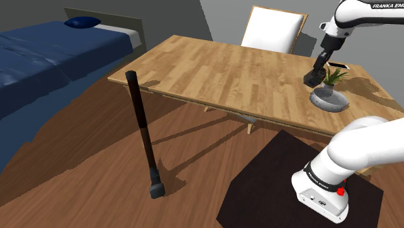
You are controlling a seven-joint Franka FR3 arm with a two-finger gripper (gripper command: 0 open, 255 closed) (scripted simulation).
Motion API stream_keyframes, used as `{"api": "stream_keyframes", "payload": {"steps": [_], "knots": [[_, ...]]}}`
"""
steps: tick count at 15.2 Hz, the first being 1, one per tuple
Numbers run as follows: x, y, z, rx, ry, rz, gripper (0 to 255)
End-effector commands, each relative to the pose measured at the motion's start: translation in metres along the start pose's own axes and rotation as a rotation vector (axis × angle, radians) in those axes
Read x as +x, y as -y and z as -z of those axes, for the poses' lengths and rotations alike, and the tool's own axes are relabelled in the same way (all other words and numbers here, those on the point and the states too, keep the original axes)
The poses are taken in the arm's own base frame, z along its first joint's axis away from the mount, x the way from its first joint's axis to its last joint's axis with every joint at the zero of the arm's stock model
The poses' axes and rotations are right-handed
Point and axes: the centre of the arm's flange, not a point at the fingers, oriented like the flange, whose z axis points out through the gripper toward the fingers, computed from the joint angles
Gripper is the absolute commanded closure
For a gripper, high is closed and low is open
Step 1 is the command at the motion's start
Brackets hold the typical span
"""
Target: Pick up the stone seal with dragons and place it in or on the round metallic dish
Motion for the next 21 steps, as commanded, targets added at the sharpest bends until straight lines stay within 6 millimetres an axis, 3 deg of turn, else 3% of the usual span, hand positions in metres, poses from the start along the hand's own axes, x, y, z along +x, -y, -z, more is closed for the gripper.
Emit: {"api": "stream_keyframes", "payload": {"steps": [1,12,21], "knots": [[-0.014,-0.020,0.001,0.000,0.000,0.001,255],[-0.092,-0.139,0.009,0.000,0.000,0.001,255],[-0.091,-0.137,-0.038,0.000,0.000,0.001,255]]}}
